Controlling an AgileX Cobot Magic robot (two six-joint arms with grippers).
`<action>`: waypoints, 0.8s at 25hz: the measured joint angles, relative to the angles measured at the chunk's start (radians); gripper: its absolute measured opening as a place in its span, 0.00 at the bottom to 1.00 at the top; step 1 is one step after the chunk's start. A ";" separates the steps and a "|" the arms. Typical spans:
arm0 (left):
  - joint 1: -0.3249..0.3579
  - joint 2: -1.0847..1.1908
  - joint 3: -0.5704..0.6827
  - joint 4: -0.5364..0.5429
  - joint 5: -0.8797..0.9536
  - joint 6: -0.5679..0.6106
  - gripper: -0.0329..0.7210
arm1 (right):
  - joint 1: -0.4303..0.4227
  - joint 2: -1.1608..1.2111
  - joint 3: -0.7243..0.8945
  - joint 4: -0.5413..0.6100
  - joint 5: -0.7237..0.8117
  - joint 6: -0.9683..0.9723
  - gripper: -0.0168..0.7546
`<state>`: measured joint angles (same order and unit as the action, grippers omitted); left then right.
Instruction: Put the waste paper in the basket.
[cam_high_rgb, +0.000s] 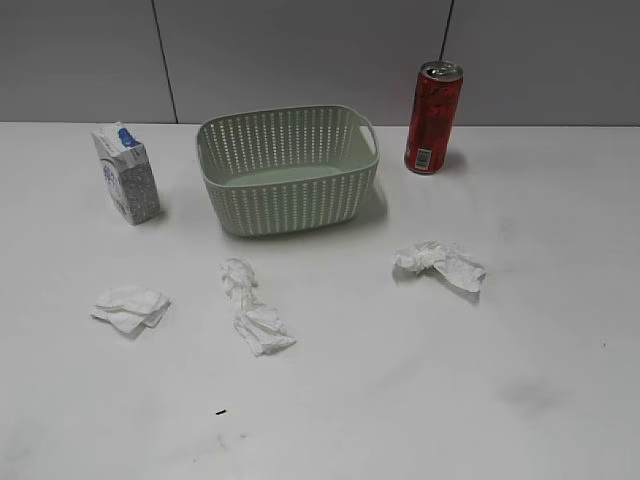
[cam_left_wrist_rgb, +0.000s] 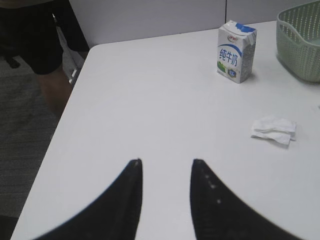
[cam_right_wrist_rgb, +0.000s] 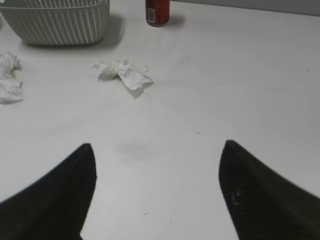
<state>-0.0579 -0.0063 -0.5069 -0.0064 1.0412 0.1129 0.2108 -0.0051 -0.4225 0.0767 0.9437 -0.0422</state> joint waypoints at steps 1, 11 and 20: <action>0.000 0.000 0.000 0.000 0.000 0.000 0.36 | 0.000 0.000 0.000 -0.001 0.000 0.000 0.77; 0.000 0.000 0.000 -0.001 0.000 0.000 0.36 | 0.000 0.000 0.000 -0.001 0.000 0.000 0.77; 0.000 0.000 0.000 0.023 0.000 0.000 0.36 | 0.000 0.000 0.000 -0.001 0.000 0.000 0.77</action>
<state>-0.0579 -0.0063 -0.5069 0.0166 1.0412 0.1129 0.2108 -0.0051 -0.4225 0.0759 0.9437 -0.0422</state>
